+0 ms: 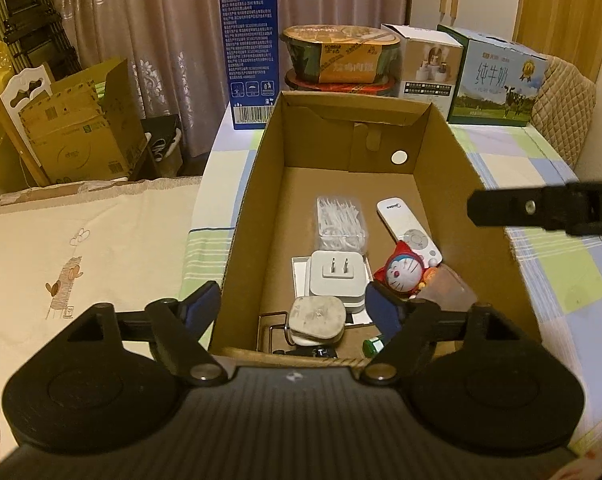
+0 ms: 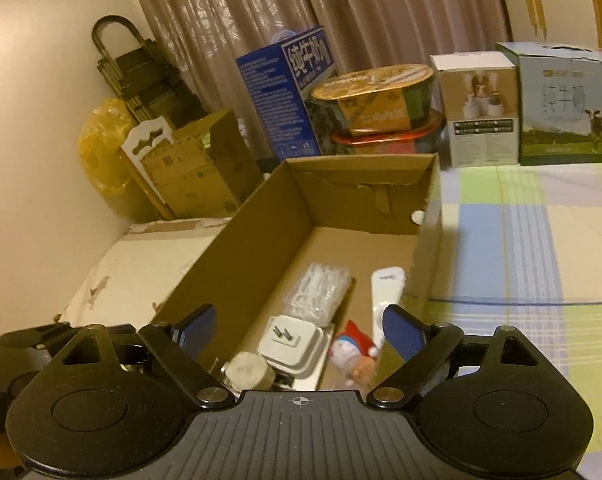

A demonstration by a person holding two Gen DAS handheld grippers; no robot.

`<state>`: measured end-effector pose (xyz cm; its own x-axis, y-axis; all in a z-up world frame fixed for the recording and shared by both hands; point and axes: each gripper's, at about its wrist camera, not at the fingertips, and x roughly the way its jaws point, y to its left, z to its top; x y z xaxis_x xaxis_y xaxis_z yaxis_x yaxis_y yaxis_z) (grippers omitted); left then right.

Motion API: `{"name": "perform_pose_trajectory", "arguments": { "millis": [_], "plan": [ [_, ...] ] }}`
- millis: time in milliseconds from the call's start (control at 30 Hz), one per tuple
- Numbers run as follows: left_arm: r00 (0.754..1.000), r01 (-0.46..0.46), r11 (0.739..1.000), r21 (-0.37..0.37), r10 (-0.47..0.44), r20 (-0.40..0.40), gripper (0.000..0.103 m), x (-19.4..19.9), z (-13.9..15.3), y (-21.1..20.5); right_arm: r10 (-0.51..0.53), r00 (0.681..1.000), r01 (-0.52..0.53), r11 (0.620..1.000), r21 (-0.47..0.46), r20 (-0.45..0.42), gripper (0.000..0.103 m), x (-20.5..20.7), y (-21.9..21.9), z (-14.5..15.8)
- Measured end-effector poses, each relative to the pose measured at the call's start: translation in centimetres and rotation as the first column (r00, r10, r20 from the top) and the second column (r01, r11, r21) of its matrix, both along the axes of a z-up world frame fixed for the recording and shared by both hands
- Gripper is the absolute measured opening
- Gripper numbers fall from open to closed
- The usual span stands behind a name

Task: Organize rigid objects
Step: 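Open the right tool to drop the clear cup into the box, then withdraw both open tools from the box back over the table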

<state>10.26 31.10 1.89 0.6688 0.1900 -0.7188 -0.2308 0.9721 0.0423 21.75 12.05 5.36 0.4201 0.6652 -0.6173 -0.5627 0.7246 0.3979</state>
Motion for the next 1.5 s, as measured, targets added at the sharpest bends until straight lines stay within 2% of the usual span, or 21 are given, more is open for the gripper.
{"name": "perform_pose_trajectory", "arguments": {
  "millis": [300, 500, 767, 867, 1133, 1367, 1500],
  "plan": [
    [0.999, 0.018, 1.0, 0.026, -0.019, 0.034, 0.102, -1.7, 1.7, -1.8, -0.032, 0.999, 0.035, 0.995, -0.089, 0.035, 0.088, -3.1, -1.7, 0.7],
    [0.999, 0.024, 0.999, 0.03, -0.025, 0.039, 0.102, -3.0, 2.8, -3.2, -0.06, 0.997, 0.066, 0.99, -0.122, 0.054, 0.089, -5.5, -2.8, 1.7],
    [0.997, 0.022, 1.0, -0.003, -0.022, 0.068, 0.102, -5.3, 3.6, -4.9, -0.109, 0.993, 0.116, 0.983, -0.144, 0.054, 0.09, -8.4, -5.4, 2.6],
    [0.999, 0.026, 1.0, -0.018, -0.025, 0.047, 0.102, -6.1, 3.5, -5.5, -0.123, 0.991, 0.13, 0.979, -0.158, 0.054, 0.09, -9.6, -6.4, 2.5],
    [1.0, 0.017, 1.0, 0.002, -0.018, 0.022, 0.102, -8.2, 3.8, -7.1, -0.151, 0.988, 0.154, 0.969, -0.193, 0.031, 0.09, -12.8, -8.5, 1.6],
    [1.0, 0.007, 1.0, -0.006, -0.007, 0.012, 0.102, -9.8, 4.2, -8.2, -0.159, 0.986, 0.164, 0.962, -0.216, 0.038, 0.09, -14.6, -9.4, 1.4],
    [1.0, -0.001, 1.0, 0.014, 0.001, 0.002, 0.102, -10.8, 4.2, -8.7, -0.165, 0.986, 0.168, 0.964, -0.208, 0.03, 0.09, -15.2, -9.7, 1.3]
  ]
}}
